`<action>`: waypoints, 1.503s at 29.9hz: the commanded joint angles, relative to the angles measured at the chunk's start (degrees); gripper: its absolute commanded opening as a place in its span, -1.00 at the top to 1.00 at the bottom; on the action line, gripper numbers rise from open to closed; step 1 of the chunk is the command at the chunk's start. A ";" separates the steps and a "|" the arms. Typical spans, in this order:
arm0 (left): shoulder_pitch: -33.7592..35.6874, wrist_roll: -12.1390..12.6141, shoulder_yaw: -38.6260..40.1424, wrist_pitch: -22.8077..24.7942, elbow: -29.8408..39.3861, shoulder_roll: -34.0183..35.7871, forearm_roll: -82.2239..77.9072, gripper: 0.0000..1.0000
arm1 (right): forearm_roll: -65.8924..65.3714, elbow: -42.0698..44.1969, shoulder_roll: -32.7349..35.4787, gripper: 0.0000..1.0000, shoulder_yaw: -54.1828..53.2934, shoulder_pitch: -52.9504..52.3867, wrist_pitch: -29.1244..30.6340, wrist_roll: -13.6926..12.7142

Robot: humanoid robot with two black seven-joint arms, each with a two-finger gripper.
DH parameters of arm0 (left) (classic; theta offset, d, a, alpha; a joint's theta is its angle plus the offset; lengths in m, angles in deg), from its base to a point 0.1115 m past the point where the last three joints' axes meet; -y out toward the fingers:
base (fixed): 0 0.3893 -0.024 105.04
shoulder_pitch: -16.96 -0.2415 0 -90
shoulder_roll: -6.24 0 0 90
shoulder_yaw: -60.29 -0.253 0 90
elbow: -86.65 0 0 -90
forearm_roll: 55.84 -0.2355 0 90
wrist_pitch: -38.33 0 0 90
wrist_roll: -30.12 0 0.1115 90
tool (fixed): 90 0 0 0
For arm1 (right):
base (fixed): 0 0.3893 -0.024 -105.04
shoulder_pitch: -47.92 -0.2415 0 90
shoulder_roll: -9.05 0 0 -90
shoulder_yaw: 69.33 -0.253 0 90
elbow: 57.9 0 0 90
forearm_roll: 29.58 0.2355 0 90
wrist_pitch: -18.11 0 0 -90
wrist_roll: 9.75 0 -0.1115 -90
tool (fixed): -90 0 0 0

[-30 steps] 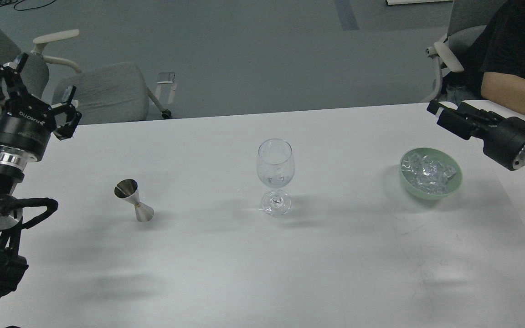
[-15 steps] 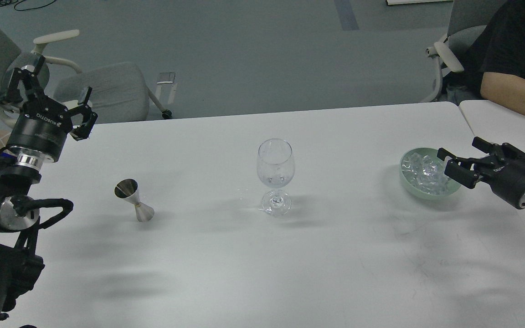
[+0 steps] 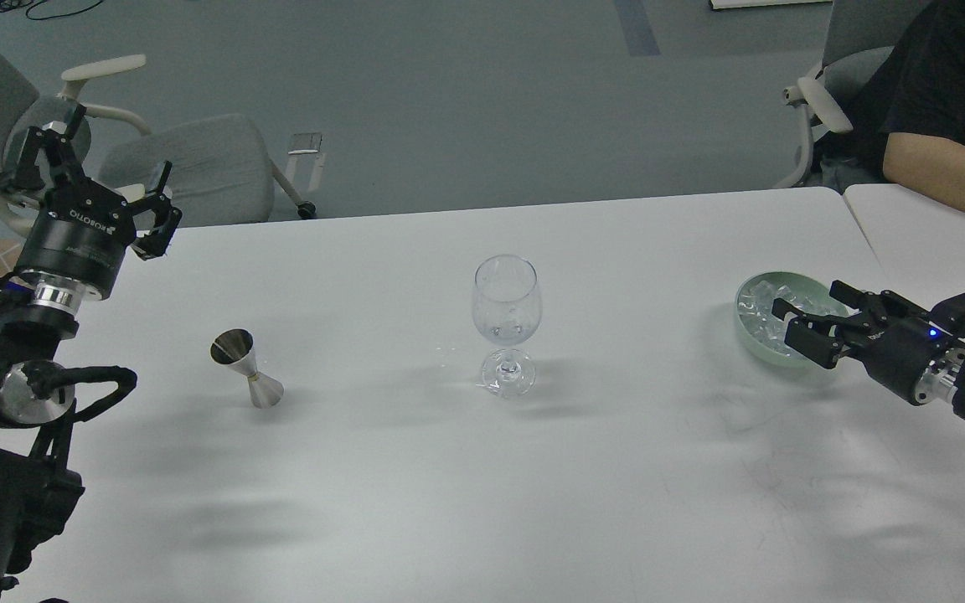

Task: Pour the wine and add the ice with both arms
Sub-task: 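Lower the right gripper into the green bowl and grasp ice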

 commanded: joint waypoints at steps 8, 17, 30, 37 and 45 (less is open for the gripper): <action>-0.06 0.00 0.00 -0.01 0.04 -0.11 0.03 -0.96 | 0.00 0.89 -0.01 -0.08 1.26 -1.26 0.00 -0.08; -0.41 0.00 -0.09 -0.01 0.92 -0.02 0.03 -0.96 | -0.08 3.35 -1.77 -0.11 1.52 -1.79 2.01 -0.52; -0.59 -0.09 0.00 -0.01 0.92 0.07 0.03 -0.96 | -0.17 3.44 -1.94 0.11 3.54 -2.58 2.28 -0.43; -0.59 -0.09 0.00 -0.01 0.92 0.07 0.03 -0.96 | -0.08 3.27 -1.95 0.65 3.63 -2.58 2.28 -0.43; -0.59 0.00 0.00 -0.01 0.92 -0.02 0.03 -0.96 | 0.18 2.22 -1.33 0.88 3.63 -3.54 2.28 -0.43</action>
